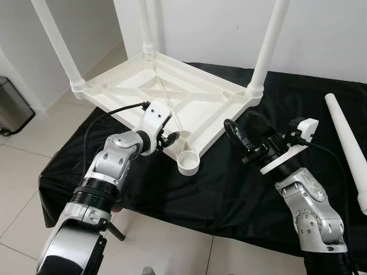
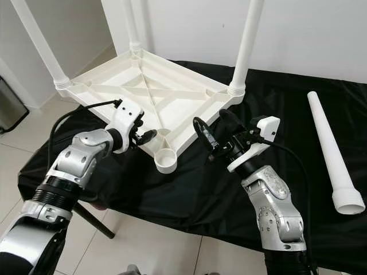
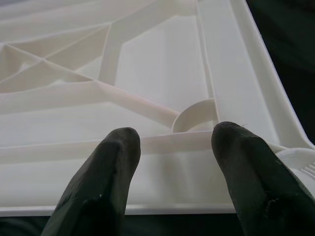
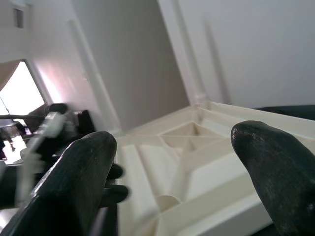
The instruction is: Building children table
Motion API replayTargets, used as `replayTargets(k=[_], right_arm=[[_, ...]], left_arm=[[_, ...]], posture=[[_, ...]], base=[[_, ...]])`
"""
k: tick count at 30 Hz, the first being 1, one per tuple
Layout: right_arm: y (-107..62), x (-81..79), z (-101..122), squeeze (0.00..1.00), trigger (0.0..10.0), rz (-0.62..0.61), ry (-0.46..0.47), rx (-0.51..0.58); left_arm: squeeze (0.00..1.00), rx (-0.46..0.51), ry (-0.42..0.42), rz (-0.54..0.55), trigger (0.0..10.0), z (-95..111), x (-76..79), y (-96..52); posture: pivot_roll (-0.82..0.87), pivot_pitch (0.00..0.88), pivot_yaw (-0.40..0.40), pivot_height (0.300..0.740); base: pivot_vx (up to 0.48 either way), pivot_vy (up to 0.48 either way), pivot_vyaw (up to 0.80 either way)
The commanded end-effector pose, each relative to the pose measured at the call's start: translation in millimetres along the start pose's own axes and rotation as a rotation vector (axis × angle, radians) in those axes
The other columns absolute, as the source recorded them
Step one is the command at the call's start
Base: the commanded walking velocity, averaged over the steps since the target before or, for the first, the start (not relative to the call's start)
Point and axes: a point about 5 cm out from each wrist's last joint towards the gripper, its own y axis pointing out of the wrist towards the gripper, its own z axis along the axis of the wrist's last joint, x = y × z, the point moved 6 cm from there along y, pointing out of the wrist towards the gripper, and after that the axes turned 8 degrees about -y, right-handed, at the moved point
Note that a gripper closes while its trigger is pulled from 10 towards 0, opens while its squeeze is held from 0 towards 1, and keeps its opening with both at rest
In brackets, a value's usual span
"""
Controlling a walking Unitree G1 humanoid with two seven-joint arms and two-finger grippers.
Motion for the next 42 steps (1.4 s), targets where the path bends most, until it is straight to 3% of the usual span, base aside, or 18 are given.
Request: replayTargets(k=[1, 9, 11, 14, 18, 23, 30, 32, 36, 38, 40, 42], right_arm=[[1.8, 3.9, -7.7, 0.0, 10.0, -0.021, -0.004, -0.026], [11.5, 10.6, -16.0, 0.0, 10.0, -0.054, -0.009, -0.05], [16.2, 7.7, -10.5, 0.0, 10.0, -0.036, -0.005, -0.027], [17.9, 2.5, -3.8, 0.0, 10.0, -0.008, -0.004, -0.006], [17.5, -1.6, -0.3, 0.0, 10.0, 0.012, -0.001, 0.007], [14.6, -3.1, 1.7, 0.0, 10.0, 0.011, -0.014, 0.006], [11.6, 1.3, 1.7, 0.0, 10.0, -0.008, -0.041, -0.001], [11.2, 5.7, 3.5, 0.0, 10.0, -0.015, -0.054, -0.001], [11.6, 9.0, 5.1, 0.0, 10.0, -0.017, -0.062, -0.002], [11.6, 9.0, 5.1, 0.0, 10.0, -0.017, -0.062, -0.002], [12.9, 11.4, 7.3, 0.0, 10.0, -0.019, -0.069, 0.002], [12.9, 11.4, 7.3, 0.0, 10.0, -0.019, -0.069, 0.002]], left_arm=[[0.0, -0.001, 0.002, 0.017, 10.0, -2.5, -5.7, -7.0], [0.0, -0.005, 0.08, 0.076, 10.0, -21.1, -9.2, -11.1], [0.0, -0.057, 0.124, 0.109, 10.0, -37.4, -6.3, -5.6], [0.0, -0.09, 0.141, 0.125, 10.0, -45.2, 2.5, 3.8], [0.0, -0.096, 0.147, 0.132, 10.0, -44.9, 6.6, 7.4], [0.0, -0.115, 0.177, 0.161, 10.0, -42.2, 1.2, 12.7], [0.0, -0.18, 0.262, 0.069, 10.0, -61.4, 19.9, 17.3], [0.0, -0.212, 0.307, -0.002, 10.0, -73.0, 33.3, 14.6], [0.0, -0.237, 0.314, -0.071, 10.0, -83.5, 48.3, 12.3], [0.0, -0.237, 0.314, -0.071, 10.0, -83.5, 48.3, 12.3], [0.0, -0.247, 0.326, -0.128, 10.0, -87.7, 62.9, 12.0], [0.0, -0.247, 0.326, -0.128, 10.0, -87.7, 62.9, 12.0]], posture=[[-0.01, 0.033, 0.036, 0.74], [0.0, 0.02, 0.012, 0.74], [-0.01, 0.014, 0.007, 0.74], [-0.02, 0.011, 0.01, 0.74], [-0.03, 0.012, 0.015, 0.74], [-0.04, 0.012, 0.022, 0.74], [-0.06, 0.014, 0.034, 0.74], [-0.05, 0.02, 0.033, 0.74], [-0.05, 0.024, 0.031, 0.74], [-0.05, 0.024, 0.031, 0.74], [-0.04, 0.029, 0.031, 0.74], [-0.04, 0.029, 0.031, 0.74]], base=[[0.0, 0.0, 0.0], [0.0, 0.0, 0.0], [0.0, 0.0, 0.0], [0.0, 0.0, 0.0], [0.0, 0.0, 0.0], [0.0, 0.0, 0.0], [0.0, 0.0, 0.0], [0.0, 0.0, 0.0], [0.0, 0.0, 0.0], [0.0, 0.0, 0.0], [0.0, 0.0, 0.0], [0.0, 0.0, 0.0]])
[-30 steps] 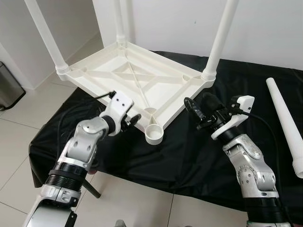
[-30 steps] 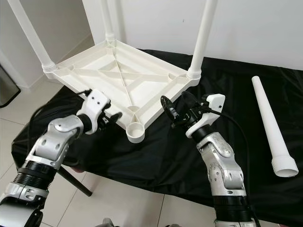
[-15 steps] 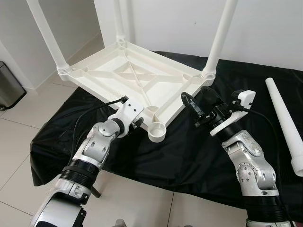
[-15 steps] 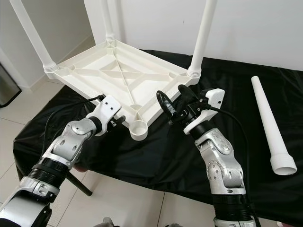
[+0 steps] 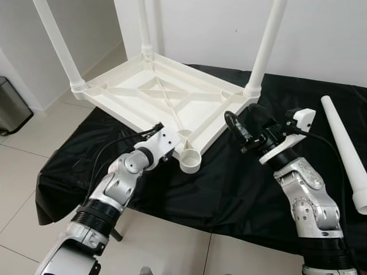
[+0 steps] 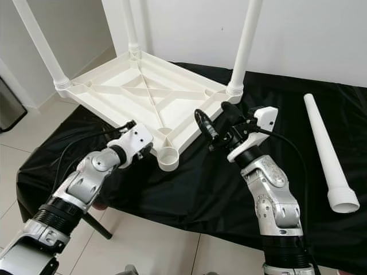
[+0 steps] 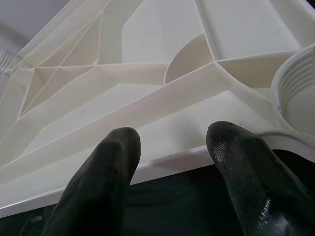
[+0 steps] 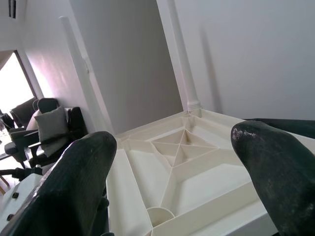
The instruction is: Building children table
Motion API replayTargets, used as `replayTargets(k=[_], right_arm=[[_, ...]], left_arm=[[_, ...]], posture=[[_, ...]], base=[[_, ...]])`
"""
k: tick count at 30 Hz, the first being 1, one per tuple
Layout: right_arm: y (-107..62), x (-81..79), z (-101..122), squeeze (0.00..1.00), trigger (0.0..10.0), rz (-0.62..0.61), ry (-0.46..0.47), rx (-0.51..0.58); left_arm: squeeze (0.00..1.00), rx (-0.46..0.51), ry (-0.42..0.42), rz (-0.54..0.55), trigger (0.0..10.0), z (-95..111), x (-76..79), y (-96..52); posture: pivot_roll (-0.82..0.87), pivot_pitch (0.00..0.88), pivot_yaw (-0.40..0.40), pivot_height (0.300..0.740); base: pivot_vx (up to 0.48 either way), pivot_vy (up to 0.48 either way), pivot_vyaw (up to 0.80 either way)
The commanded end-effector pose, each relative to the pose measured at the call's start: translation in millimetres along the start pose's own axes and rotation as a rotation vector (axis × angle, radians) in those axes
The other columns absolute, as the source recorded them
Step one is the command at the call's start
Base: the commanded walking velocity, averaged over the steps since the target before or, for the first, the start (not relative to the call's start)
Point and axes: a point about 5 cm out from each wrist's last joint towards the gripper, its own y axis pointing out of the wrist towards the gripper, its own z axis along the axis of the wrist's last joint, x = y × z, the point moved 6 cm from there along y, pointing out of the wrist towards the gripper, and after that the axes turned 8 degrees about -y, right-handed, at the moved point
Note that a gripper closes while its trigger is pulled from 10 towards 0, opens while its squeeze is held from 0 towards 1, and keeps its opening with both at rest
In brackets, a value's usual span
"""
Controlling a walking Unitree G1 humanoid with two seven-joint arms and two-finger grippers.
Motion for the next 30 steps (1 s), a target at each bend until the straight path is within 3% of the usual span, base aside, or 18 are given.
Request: replayTargets(k=[1, 3, 6, 10, 14, 19, 22, 24, 26, 29, 30], right_arm=[[1.1, 4.3, 1.2, 0.0, 10.0, -0.008, -0.013, -0.002], [1.1, 4.3, 1.2, 0.0, 10.0, -0.008, -0.013, -0.002], [1.5, 5.6, 2.1, 0.0, 10.0, -0.009, -0.021, -0.002], [1.6, 6.1, 2.5, 0.0, 10.0, -0.009, -0.025, -0.002], [2.1, 9.1, 3.9, 0.0, 10.0, -0.01, -0.035, 0.0], [3.7, 9.9, 5.1, 0.0, 10.0, -0.008, -0.037, 0.006], [4.4, 10.3, 4.9, 0.0, 10.0, -0.01, -0.038, 0.006], [4.4, 12.3, 2.6, 0.0, 10.0, -0.021, -0.041, -0.002], [4.4, 12.3, 2.6, 0.0, 10.0, -0.021, -0.041, -0.002], [4.6, 17.8, -0.7, 0.0, 10.0, -0.052, -0.044, -0.012], [4.6, 17.8, -0.7, 0.0, 10.0, -0.052, -0.044, -0.012]], left_arm=[[0.0, -0.122, 0.001, -0.229, 10.0, -32.0, 55.2, -0.5], [0.0, -0.122, 0.001, -0.229, 10.0, -32.0, 55.2, -0.5], [0.0, -0.099, 0.02, -0.299, 10.0, -23.3, 76.0, 0.4], [0.0, -0.09, 0.025, -0.326, 10.0, -20.1, 83.9, 0.0], [0.0, -0.06, 0.041, -0.405, 10.0, -9.2, 108.7, -2.7], [0.0, -0.035, 0.062, -0.444, 10.0, -0.8, 121.6, -5.7], [0.0, -0.034, 0.062, -0.447, 10.0, 0.0, 122.1, -6.8], [0.0, -0.053, 0.073, -0.413, 10.0, -6.7, 109.7, -5.6], [0.0, -0.053, 0.073, -0.413, 10.0, -6.7, 109.7, -5.6], [0.0, -0.083, 0.077, -0.339, 10.0, -17.1, 79.8, -4.8], [0.0, -0.083, 0.077, -0.339, 10.0, -17.1, 79.8, -4.8]], posture=[[-0.05, 0.033, 0.034, 0.74], [-0.05, 0.033, 0.034, 0.74], [-0.05, 0.035, 0.036, 0.74], [-0.05, 0.036, 0.036, 0.74], [-0.05, 0.034, 0.04, 0.74], [-0.05, 0.034, 0.041, 0.74], [-0.05, 0.033, 0.04, 0.74], [-0.05, 0.034, 0.038, 0.74], [-0.05, 0.034, 0.038, 0.74], [-0.04, 0.034, 0.034, 0.74], [-0.04, 0.034, 0.034, 0.74]], base=[[0.0, 0.0, 0.0], [0.0, 0.0, 0.0], [0.0, 0.0, 0.0], [0.0, 0.0, 0.0], [0.0, 0.0, 0.0], [0.0, 0.0, 0.0], [0.0, 0.0, 0.0], [0.0, 0.0, 0.0], [0.0, 0.0, 0.0], [0.0, 0.0, 0.0], [0.0, 0.0, 0.0]])
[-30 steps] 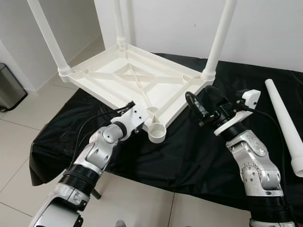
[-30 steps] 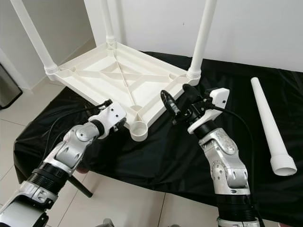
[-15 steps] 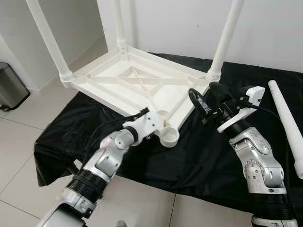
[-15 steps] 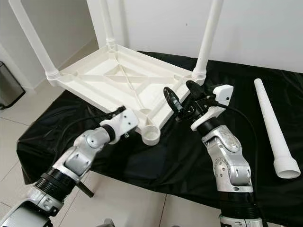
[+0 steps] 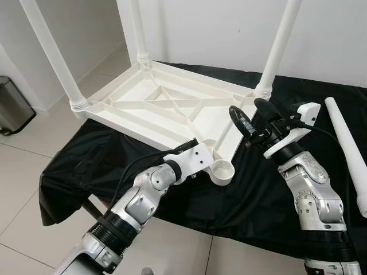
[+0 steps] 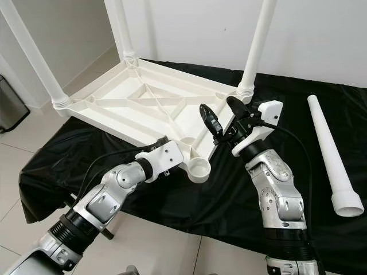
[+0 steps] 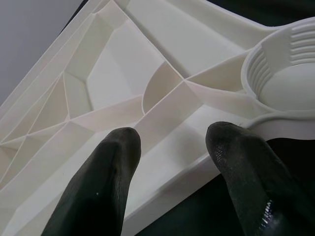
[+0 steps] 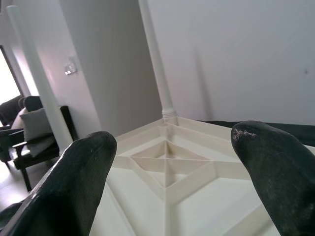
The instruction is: Building children table
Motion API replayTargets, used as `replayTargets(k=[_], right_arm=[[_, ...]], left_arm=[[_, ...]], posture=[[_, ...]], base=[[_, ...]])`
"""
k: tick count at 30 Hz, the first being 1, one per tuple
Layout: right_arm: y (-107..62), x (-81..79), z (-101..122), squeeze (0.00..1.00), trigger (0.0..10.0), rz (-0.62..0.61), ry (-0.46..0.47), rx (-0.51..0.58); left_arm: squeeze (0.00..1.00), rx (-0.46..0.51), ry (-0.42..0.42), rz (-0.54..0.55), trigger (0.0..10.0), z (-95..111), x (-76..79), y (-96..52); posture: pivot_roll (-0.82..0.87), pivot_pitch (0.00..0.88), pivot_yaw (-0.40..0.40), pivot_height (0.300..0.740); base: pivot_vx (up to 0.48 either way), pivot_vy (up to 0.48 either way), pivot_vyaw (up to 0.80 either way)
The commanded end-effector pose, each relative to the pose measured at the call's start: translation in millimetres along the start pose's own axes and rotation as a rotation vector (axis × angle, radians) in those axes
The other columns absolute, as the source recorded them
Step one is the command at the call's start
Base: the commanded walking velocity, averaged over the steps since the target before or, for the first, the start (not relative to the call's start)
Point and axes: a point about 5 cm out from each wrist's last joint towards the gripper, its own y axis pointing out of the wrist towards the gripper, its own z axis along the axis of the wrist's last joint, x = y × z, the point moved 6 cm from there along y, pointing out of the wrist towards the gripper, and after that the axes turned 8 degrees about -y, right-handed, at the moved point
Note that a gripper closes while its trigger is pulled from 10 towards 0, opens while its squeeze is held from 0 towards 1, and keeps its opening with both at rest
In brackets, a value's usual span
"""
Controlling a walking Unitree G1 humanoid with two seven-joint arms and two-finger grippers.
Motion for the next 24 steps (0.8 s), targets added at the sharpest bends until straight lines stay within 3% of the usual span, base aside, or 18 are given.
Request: replayTargets(k=[1, 3, 5, 6, 7, 8, 11, 13, 16, 21, 24], right_arm=[[0.3, 5.3, -0.6, 0.0, 10.0, -0.024, -0.012, -0.001], [0.5, 6.6, -2.0, 0.0, 10.0, -0.031, -0.015, -0.005], [2.5, 7.8, -7.6, 0.0, 10.0, -0.045, -0.01, -0.021], [2.5, 7.8, -7.6, 0.0, 10.0, -0.045, -0.01, -0.021], [4.7, 7.8, -11.6, 0.0, 10.0, -0.054, -0.003, -0.034], [4.7, 7.8, -11.6, 0.0, 10.0, -0.054, -0.003, -0.034], [12.9, 8.0, -23.8, 0.0, 10.0, -0.079, 0.016, -0.09], [12.9, 8.0, -23.8, 0.0, 10.0, -0.079, 0.016, -0.09], [21.2, 9.4, -28.7, 0.0, 10.0, -0.107, 0.015, -0.113], [29.3, 17.2, -39.0, 0.0, 10.0, -0.17, -0.021, -0.164], [30.1, 19.5, -40.0, 0.0, 10.0, -0.183, -0.026, -0.172]], left_arm=[[0.0, -0.164, -0.05, -0.186, 10.0, -43.6, 17.7, -7.4], [0.0, -0.164, -0.056, -0.168, 10.0, -44.6, 8.6, -9.7], [0.0, -0.148, -0.072, -0.115, 10.0, -40.2, -18.5, -16.9], [0.0, -0.148, -0.072, -0.115, 10.0, -40.2, -18.5, -16.9], [0.0, -0.118, -0.09, -0.088, 10.0, -32.9, -33.9, -21.4], [0.0, -0.118, -0.09, -0.088, 10.0, -32.9, -33.9, -21.4], [0.0, 0.036, -0.197, 0.02, 10.0, 1.1, -78.6, -31.6], [0.0, 0.036, -0.197, 0.02, 10.0, 1.1, -78.6, -31.6], [0.0, 0.176, -0.315, 0.132, 10.0, 26.3, -104.7, -37.0], [0.0, 0.288, -0.43, 0.19, 10.0, 45.8, -110.8, -38.5], [0.0, 0.291, -0.436, 0.198, 10.0, 46.6, -111.7, -38.5]], posture=[[-0.04, 0.033, 0.032, 0.74], [-0.04, 0.033, 0.032, 0.74], [-0.03, 0.028, 0.025, 0.74], [-0.03, 0.028, 0.025, 0.74], [-0.03, 0.025, 0.022, 0.74], [-0.03, 0.025, 0.022, 0.74], [-0.02, 0.015, 0.007, 0.74], [-0.02, 0.015, 0.007, 0.74], [-0.01, 0.01, -0.007, 0.74], [-0.01, 0.005, -0.025, 0.74], [-0.01, 0.005, -0.027, 0.74]], base=[[0.0, 0.0, 0.0], [0.0, 0.0, 0.0], [0.0, 0.0, 0.0], [0.0, 0.0, 0.0], [0.0, 0.0, 0.0], [0.0, 0.0, 0.0], [0.0, 0.0, 0.0], [0.0, 0.0, 0.0], [0.0, 0.0, 0.0], [0.0, 0.0, 0.0], [0.0, 0.0, 0.0]])
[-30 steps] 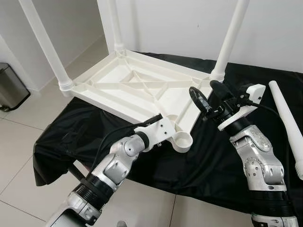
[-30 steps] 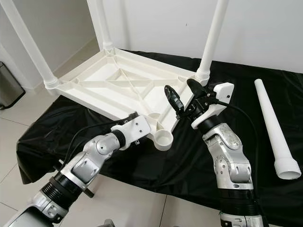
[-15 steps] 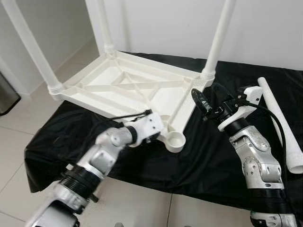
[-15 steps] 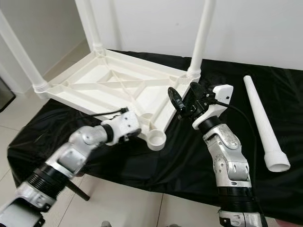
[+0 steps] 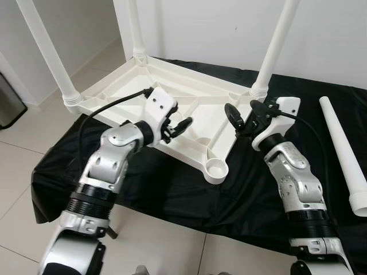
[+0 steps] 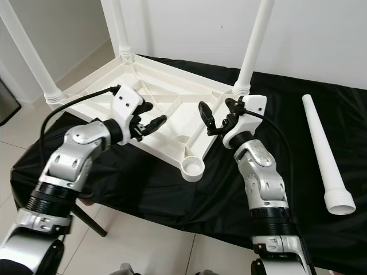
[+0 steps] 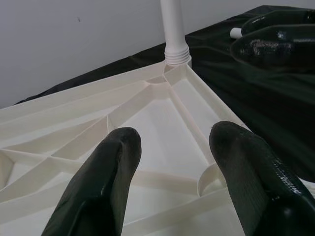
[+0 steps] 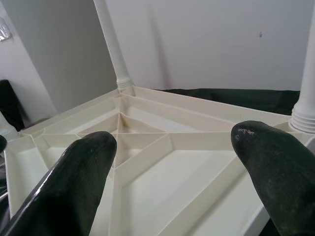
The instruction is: Building children table
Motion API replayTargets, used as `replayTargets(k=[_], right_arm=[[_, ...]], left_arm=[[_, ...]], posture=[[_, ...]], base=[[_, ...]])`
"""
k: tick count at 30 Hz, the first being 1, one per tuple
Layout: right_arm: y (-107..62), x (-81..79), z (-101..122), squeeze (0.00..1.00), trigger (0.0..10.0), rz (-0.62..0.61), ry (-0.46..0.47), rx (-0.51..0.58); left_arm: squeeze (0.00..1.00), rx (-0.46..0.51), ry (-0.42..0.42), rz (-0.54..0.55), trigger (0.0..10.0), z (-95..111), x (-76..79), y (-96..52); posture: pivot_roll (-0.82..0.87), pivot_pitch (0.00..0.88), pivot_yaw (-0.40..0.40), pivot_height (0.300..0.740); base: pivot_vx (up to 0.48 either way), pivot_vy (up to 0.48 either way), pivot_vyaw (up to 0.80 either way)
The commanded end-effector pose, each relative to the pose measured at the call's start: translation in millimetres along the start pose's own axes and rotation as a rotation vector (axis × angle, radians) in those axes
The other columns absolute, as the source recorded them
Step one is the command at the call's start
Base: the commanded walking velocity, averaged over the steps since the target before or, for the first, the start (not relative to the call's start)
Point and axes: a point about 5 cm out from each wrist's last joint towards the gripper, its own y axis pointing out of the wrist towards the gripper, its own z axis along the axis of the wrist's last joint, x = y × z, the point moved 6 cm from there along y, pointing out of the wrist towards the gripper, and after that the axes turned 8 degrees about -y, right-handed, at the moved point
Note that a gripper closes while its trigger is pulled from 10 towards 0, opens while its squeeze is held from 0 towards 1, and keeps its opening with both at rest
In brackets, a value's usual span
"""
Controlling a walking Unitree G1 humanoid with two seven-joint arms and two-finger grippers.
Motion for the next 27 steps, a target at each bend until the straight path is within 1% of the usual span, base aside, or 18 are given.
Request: replayTargets(k=[1, 2, 3, 5, 6, 8, 9, 11, 12, 13, 16, 18, 19, 21, 22, 23, 26, 27], right_arm=[[1.9, 2.8, -4.0, 0.0, 10.0, -0.019, -0.003, -0.02], [1.9, 2.8, -4.0, 0.0, 10.0, -0.019, -0.003, -0.02], [5.2, 11.0, -7.5, 0.0, 10.0, -0.068, -0.008, -0.049], [8.0, 26.9, -12.4, 0.0, 10.0, -0.158, -0.059, -0.087], [8.0, 26.9, -12.4, 0.0, 10.0, -0.158, -0.059, -0.087], [7.2, 34.2, -13.0, 0.0, 10.0, -0.207, -0.094, -0.083], [7.2, 34.2, -13.0, 0.0, 10.0, -0.207, -0.094, -0.083], [4.8, 37.2, -15.0, 0.0, 10.0, -0.249, -0.103, -0.079], [4.8, 37.2, -15.0, 0.0, 10.0, -0.249, -0.103, -0.079], [2.9, 35.8, -18.1, 0.0, 10.0, -0.256, -0.131, -0.082], [-2.6, 29.8, -23.9, 0.0, 10.0, -0.26, -0.145, -0.077], [-3.6, 28.6, -23.5, 0.0, 10.0, -0.262, -0.154, -0.07], [-5.2, 23.4, -28.2, 0.0, 10.0, -0.247, -0.122, -0.081], [-5.4, 23.9, -31.9, 0.0, 10.0, -0.254, -0.132, -0.098], [-5.7, 24.5, -34.8, 0.0, 10.0, -0.26, -0.142, -0.111], [-7.0, 30.0, -35.9, 0.0, 10.0, -0.29, -0.172, -0.115], [-9.4, 42.4, -37.9, 0.0, 10.0, -0.349, -0.2, -0.124], [-9.4, 42.4, -37.9, 0.0, 10.0, -0.349, -0.2, -0.124]], left_arm=[[0.0, 0.017, -0.019, 0.161, 10.0, 1.9, -19.5, -3.3], [0.0, 0.017, -0.019, 0.161, 10.0, 1.9, -19.5, -3.3], [0.0, 0.027, -0.041, 0.192, 10.0, 1.9, -23.0, -3.3], [0.0, 0.057, -0.107, 0.32, 10.0, -2.2, -42.2, -7.4], [0.0, 0.057, -0.107, 0.32, 10.0, -2.2, -42.2, -7.4], [0.0, 0.085, -0.149, 0.431, 10.0, -6.8, -57.2, -14.1], [0.0, 0.085, -0.149, 0.431, 10.0, -6.8, -57.2, -14.1], [0.0, 0.122, -0.142, 0.51, 10.0, -7.8, -64.5, -22.3], [0.0, 0.122, -0.142, 0.51, 10.0, -7.8, -64.5, -22.3], [0.0, 0.13, -0.183, 0.517, 10.0, -11.6, -62.9, -25.3], [0.0, 0.13, -0.182, 0.526, 10.0, -18.5, -56.0, -33.7], [0.0, 0.133, -0.18, 0.526, 10.0, -19.4, -54.3, -35.3], [0.0, 0.157, -0.211, 0.532, 10.0, -19.5, -52.0, -40.5], [0.0, 0.159, -0.192, 0.548, 10.0, -19.7, -52.7, -42.9], [0.0, 0.156, -0.174, 0.56, 10.0, -20.8, -52.7, -44.7], [0.0, 0.142, -0.123, 0.569, 10.0, -22.9, -52.2, -46.3], [0.0, 0.121, -0.111, 0.582, 10.0, -29.9, -53.2, -48.0], [0.0, 0.121, -0.111, 0.582, 10.0, -29.9, -53.2, -48.0]], posture=[[-0.01, 0.005, -0.027, 0.74], [-0.01, 0.005, -0.027, 0.74], [-0.01, 0.002, -0.029, 0.74], [-0.01, 0.0, -0.03, 0.74], [-0.01, 0.0, -0.03, 0.74], [-0.02, 0.0, -0.03, 0.74], [-0.02, 0.0, -0.03, 0.74], [-0.02, 0.0, -0.033, 0.74], [-0.02, 0.0, -0.033, 0.74], [-0.01, 0.0, -0.035, 0.74], [-0.01, 0.0, -0.04, 0.74], [-0.01, 0.0, -0.04, 0.74], [0.0, 0.0, -0.042, 0.74], [0.01, 0.0, -0.047, 0.74], [0.01, 0.0, -0.047, 0.74], [0.01, 0.0, -0.051, 0.74], [0.01, 0.0, -0.052, 0.74], [0.01, 0.0, -0.052, 0.74]], base=[[0.0, 0.0, 0.0], [0.0, 0.0, 0.0], [0.0, 0.0, 0.0], [0.0, 0.0, 0.0], [0.0, 0.0, 0.0], [0.0, 0.0, 0.0], [0.0, 0.0, 0.0], [0.0, 0.0, 0.0], [0.0, 0.0, 0.0], [0.0, 0.0, 0.0], [0.0, 0.0, 0.0], [0.0, 0.0, 0.0], [0.0, 0.0, 0.0], [0.0, 0.0, 0.0], [0.0, 0.0, 0.0], [0.0, 0.0, 0.0], [0.0, 0.0, 0.0], [0.0, 0.0, 0.0]])
